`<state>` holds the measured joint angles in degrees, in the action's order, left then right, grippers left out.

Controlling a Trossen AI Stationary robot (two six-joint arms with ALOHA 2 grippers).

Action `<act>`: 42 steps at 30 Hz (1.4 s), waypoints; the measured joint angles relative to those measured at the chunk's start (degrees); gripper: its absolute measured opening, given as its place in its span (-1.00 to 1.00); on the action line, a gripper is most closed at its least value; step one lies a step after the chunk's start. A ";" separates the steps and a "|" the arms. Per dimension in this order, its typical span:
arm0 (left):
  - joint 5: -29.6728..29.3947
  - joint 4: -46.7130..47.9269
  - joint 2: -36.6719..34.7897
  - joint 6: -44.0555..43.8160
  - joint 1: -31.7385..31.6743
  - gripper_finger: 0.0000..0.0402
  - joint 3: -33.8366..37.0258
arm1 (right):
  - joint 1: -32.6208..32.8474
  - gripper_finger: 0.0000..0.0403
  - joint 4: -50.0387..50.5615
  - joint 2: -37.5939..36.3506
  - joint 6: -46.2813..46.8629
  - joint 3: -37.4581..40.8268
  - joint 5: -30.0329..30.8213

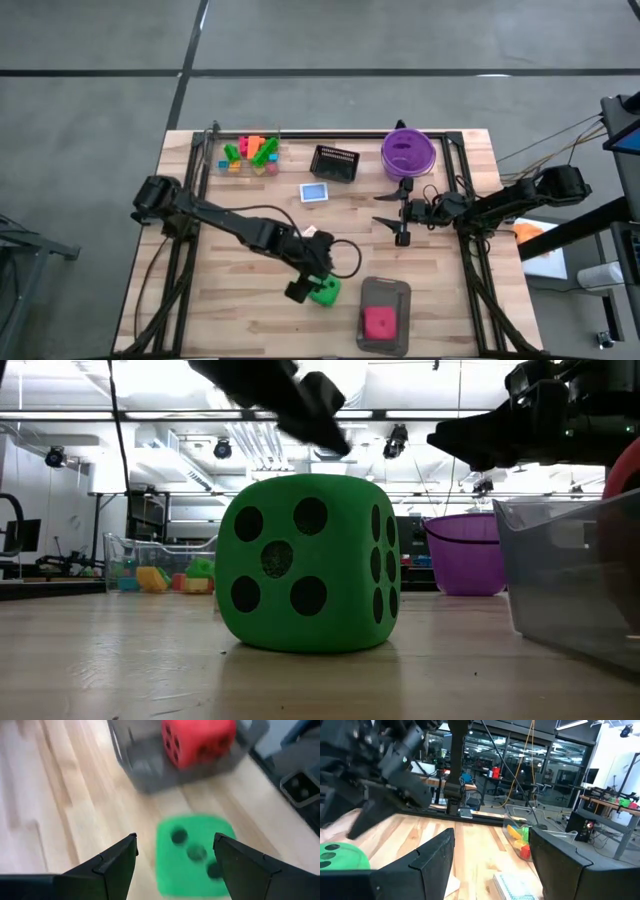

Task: Pick & Place Toys
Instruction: Put the green dice into the black bin

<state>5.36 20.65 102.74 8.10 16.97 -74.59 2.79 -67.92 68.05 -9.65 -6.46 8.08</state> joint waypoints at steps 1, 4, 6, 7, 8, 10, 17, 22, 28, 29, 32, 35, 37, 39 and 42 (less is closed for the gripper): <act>-0.02 1.33 0.18 -0.63 0.36 0.31 0.02 | 0.00 0.25 0.00 0.00 0.00 0.00 0.00; -0.04 2.63 0.54 -1.12 2.11 0.31 0.04 | 0.00 0.25 -0.04 0.00 0.00 -0.02 0.00; -0.37 2.36 0.57 -1.15 3.79 0.31 0.04 | 0.00 0.25 -0.10 0.00 0.00 -0.02 0.00; -1.40 1.90 0.57 -1.23 4.81 0.31 0.04 | 0.00 0.25 -0.07 0.00 0.00 -0.02 0.00; -3.10 1.65 0.56 -1.50 5.98 0.31 0.04 | 0.00 0.25 -0.08 0.00 0.00 -0.02 0.00; -7.60 1.65 0.56 -1.97 8.29 0.31 0.04 | 0.00 0.25 -0.09 0.00 -0.02 -0.02 0.00; -23.17 0.33 2.86 -2.55 14.34 0.31 0.04 | 0.00 0.25 0.08 0.00 -0.04 -0.02 0.08; -23.97 -1.67 6.23 -2.56 14.98 0.31 0.04 | -0.02 0.25 0.18 0.02 0.28 -0.02 0.53; -28.73 -1.91 9.37 -2.64 15.04 0.31 0.00 | -0.02 0.25 0.26 0.02 0.37 -0.02 1.38; -30.73 -1.70 9.82 -3.20 15.08 0.31 -0.07 | -0.02 0.25 0.30 0.02 0.35 -0.02 1.38; -33.82 -0.98 9.99 -3.86 14.98 0.20 -0.07 | -0.04 0.25 0.45 0.04 0.21 -0.09 1.71; -34.21 -1.12 9.99 -3.94 14.93 -0.06 -0.04 | -0.07 0.25 0.63 0.04 0.15 -0.11 2.34; -34.29 -1.10 9.99 -3.96 14.97 -0.30 -0.04 | -0.09 0.25 0.69 0.04 0.08 -0.11 2.47; -34.33 -1.10 9.97 -3.94 14.97 -0.56 -0.04 | -0.09 0.25 0.72 0.04 0.00 -0.11 2.47; -34.33 -1.18 9.88 -4.00 14.97 -0.88 -0.04 | -0.11 0.25 0.72 0.04 0.00 -0.11 2.47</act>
<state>-28.97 19.46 112.62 4.10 31.94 -74.63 2.68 -67.20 68.10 -9.65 -6.57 10.55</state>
